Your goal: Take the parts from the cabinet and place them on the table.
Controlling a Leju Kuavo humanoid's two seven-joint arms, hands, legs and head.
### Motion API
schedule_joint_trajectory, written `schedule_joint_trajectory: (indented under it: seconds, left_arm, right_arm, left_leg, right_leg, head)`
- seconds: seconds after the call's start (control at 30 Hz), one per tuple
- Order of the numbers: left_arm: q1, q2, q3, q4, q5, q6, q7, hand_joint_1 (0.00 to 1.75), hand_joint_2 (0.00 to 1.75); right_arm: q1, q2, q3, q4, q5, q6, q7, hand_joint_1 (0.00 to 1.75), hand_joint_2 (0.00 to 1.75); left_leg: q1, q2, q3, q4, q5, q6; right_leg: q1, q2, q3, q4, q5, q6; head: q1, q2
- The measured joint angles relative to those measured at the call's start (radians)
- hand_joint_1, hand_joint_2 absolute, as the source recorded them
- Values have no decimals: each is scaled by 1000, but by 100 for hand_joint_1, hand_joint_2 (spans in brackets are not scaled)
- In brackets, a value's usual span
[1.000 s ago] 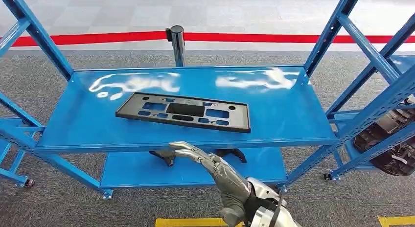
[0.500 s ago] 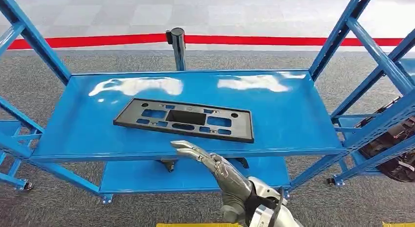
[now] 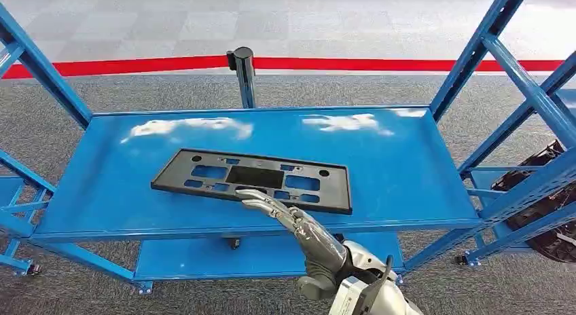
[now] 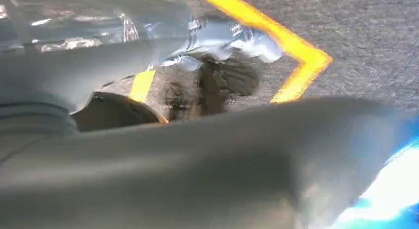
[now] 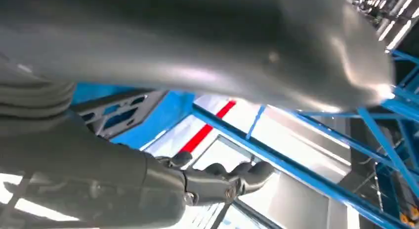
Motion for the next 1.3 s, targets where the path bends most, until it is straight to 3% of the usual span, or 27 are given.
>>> schedule_joint_trajectory:
  seconds: [0.03,0.17,0.2,0.3,0.4,0.57,0.83,1.3]
  left_arm:
    - [1,0,0,0,-2,-1,-2,0,0]
    - [0,0,-10,0,-13,-2,-8,0,0]
    - [0,0,-14,0,-15,-2,-8,0,0]
    - [0,0,-23,0,-26,-2,-8,0,0]
    - [-2,0,-33,0,-40,-5,-8,0,0]
    - [-2,0,-50,0,-53,-10,-5,0,0]
    - [-2,0,-66,0,-63,-10,-2,0,0]
    - [-3,0,-75,0,-79,-13,-6,0,0]
  right_arm:
    - [-6,0,0,3,8,-3,7,0,0]
    - [-47,-1,1,29,106,-53,34,0,0]
    - [-61,-1,1,37,155,-77,46,0,175]
    - [-103,0,12,59,389,-181,95,0,175]
    - [-152,3,43,85,710,-291,197,0,175]
    - [-213,11,94,145,953,-345,274,0,175]
    - [-256,17,156,236,1069,-357,305,0,175]
    - [-303,53,226,470,1091,-335,330,0,175]
  left_leg:
    - [-1,0,0,0,-1,0]
    - [-3,-2,1,0,-5,7]
    - [-4,-2,1,0,-6,9]
    - [-6,-1,1,0,-7,10]
    - [-7,-1,1,1,-6,11]
    - [-6,-1,4,-1,-6,12]
    - [-2,0,7,-6,-5,10]
    - [-2,0,8,-8,-5,10]
  right_leg:
    - [0,0,2,-4,3,-13]
    - [0,0,10,-18,4,-12]
    - [0,0,11,-20,5,-11]
    - [-1,0,11,-22,7,-6]
    - [-2,0,11,-23,6,8]
    - [-1,0,12,-23,7,10]
    - [1,0,12,-23,6,9]
    - [2,0,12,-23,6,9]
  head:
    - [0,0]
    - [0,0]
    - [0,0]
    - [0,0]
    - [0,0]
    - [0,0]
    - [0,0]
    - [0,0]
